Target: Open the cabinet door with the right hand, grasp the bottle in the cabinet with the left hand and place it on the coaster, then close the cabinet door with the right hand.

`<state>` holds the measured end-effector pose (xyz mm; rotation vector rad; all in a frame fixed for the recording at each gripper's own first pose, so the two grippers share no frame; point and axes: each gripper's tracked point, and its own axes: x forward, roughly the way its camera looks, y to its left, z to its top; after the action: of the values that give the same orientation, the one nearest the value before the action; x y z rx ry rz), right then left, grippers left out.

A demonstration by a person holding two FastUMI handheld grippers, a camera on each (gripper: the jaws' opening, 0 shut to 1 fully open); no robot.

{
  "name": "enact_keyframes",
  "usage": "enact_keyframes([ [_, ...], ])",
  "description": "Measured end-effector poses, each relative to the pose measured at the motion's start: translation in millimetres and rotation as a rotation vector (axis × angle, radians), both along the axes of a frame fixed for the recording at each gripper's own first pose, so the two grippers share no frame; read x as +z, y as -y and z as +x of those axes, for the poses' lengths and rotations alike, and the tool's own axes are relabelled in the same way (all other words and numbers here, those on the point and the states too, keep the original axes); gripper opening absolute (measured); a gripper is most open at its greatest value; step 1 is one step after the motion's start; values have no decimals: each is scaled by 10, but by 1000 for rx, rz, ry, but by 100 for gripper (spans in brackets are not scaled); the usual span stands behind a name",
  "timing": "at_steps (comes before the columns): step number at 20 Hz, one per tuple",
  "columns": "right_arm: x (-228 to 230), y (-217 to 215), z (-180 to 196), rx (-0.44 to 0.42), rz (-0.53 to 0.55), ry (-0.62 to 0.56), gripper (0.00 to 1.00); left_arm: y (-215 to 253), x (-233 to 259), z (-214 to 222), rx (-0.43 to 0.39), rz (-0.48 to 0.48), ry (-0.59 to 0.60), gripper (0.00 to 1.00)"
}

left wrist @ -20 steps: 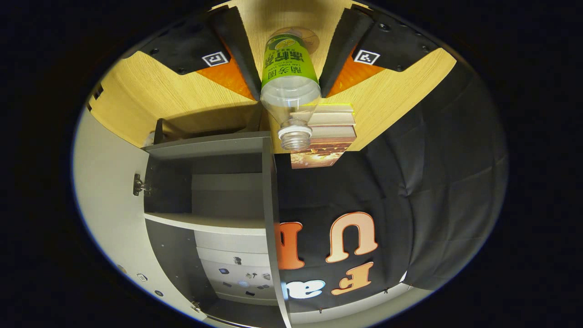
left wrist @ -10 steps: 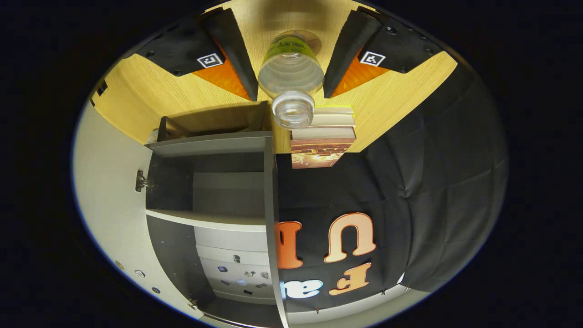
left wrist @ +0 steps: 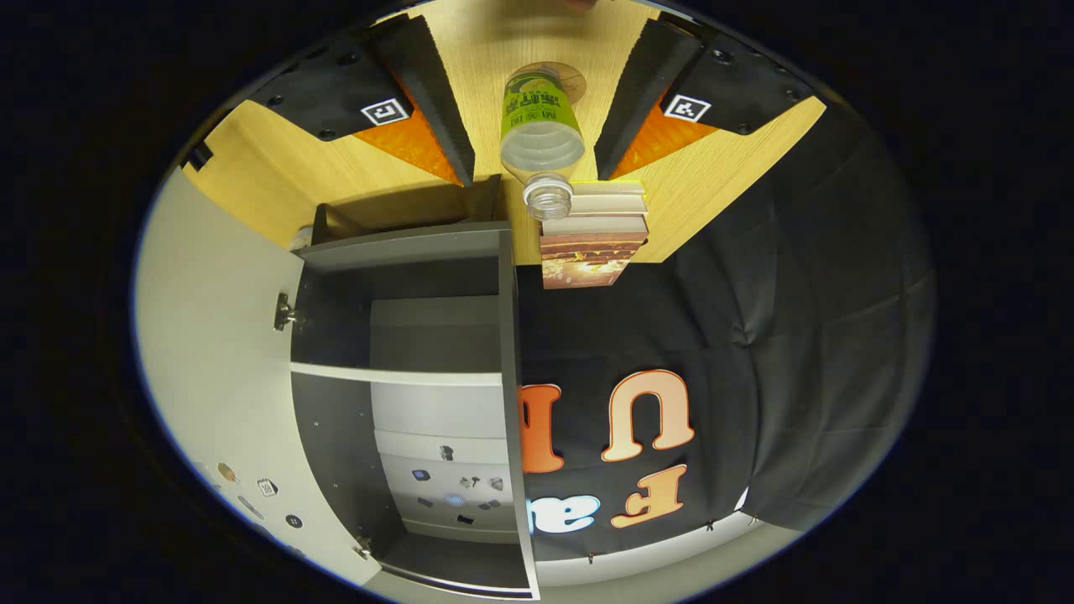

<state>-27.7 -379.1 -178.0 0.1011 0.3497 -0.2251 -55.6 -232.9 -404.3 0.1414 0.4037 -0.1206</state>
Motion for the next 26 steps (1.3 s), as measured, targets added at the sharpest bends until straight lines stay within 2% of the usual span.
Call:
enact_keyframes([
  [3, 30, -43, 67, 18, -2, 7, 99, 56, 266, -106, -4, -28, 10, 94],
  [9, 136, -126, 233, 57, -3, 35, 99, 1, 901, -288, -4, -1, 51, 94],
  [10, 120, -120, 245, 60, -17, 28, 93, -17, 1025, -314, 2, 1, 56, 94],
  [13, 110, -194, 302, 81, -15, 32, 93, -38, 1366, -382, 3, 2, 72, 94],
  [18, 130, -216, 325, 101, -44, 37, 93, -146, 2112, -378, 20, 41, 158, 94],
  [23, 143, -398, 313, 147, -17, 39, 93, -189, 2586, -349, 38, 35, 211, 94],
  [26, 149, -474, 308, 161, -2, 42, 93, -256, 2701, -317, 59, 21, 215, 94],
])
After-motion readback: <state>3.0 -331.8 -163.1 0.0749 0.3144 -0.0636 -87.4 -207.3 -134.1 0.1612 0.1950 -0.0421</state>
